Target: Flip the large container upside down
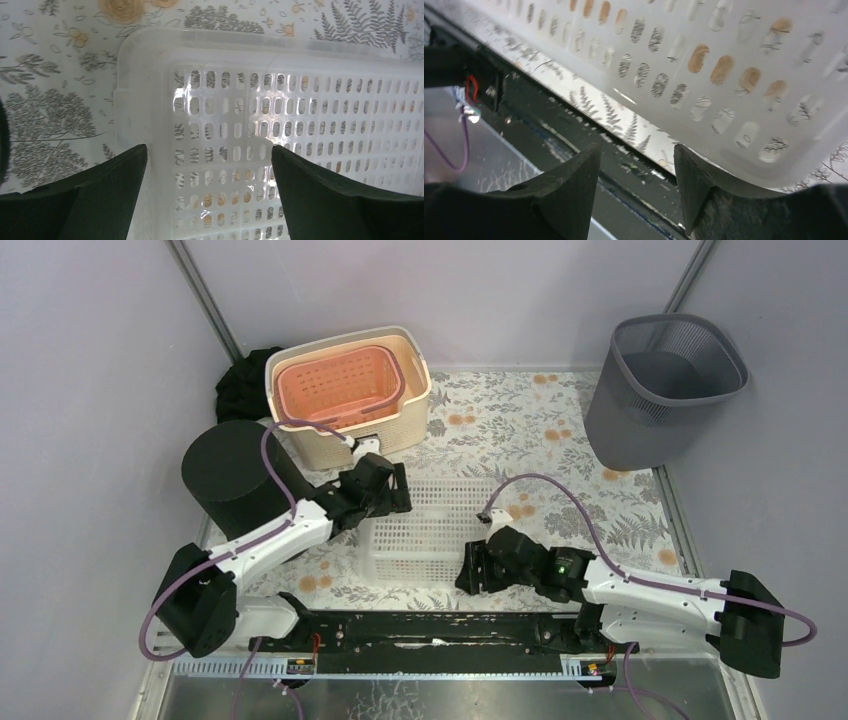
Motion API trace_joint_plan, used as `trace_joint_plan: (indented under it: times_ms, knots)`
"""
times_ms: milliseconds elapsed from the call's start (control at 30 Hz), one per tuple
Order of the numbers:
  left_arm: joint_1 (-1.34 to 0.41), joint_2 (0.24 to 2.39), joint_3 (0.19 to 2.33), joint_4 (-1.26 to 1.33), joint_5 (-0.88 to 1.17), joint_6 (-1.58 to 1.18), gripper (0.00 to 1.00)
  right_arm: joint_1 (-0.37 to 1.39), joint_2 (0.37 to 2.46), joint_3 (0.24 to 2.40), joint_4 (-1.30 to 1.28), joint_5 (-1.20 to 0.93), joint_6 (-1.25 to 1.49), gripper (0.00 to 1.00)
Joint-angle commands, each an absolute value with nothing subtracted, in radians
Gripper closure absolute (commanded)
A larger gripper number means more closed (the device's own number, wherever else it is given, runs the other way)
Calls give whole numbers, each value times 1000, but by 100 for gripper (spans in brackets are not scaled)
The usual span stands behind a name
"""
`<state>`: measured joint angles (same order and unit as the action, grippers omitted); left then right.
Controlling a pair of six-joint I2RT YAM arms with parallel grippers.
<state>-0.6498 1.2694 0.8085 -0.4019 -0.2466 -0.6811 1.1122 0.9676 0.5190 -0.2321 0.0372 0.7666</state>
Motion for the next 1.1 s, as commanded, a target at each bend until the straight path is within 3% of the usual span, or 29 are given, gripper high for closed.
trace_joint_plan:
  times_ms: [0,233,500,867,1067]
  knots:
    - [-705,1320,854,-339,-263,-706,0,1058,948,460,-88,160,875,36]
    - [-746,1410,912,-280,-238,-696,0,639,879,367,-39,31,784,32]
    - [-838,1645,1084,-232,-214,-675,0,186,1151,573,47,-205,611,28]
    - [-844,1993,1441,-219,-151,-620,0,68,1720,1062,232,-411,601,28]
    - [-818,2177,1691,-280,-164,-623,0,55,1816,1384,19,-439,463,30]
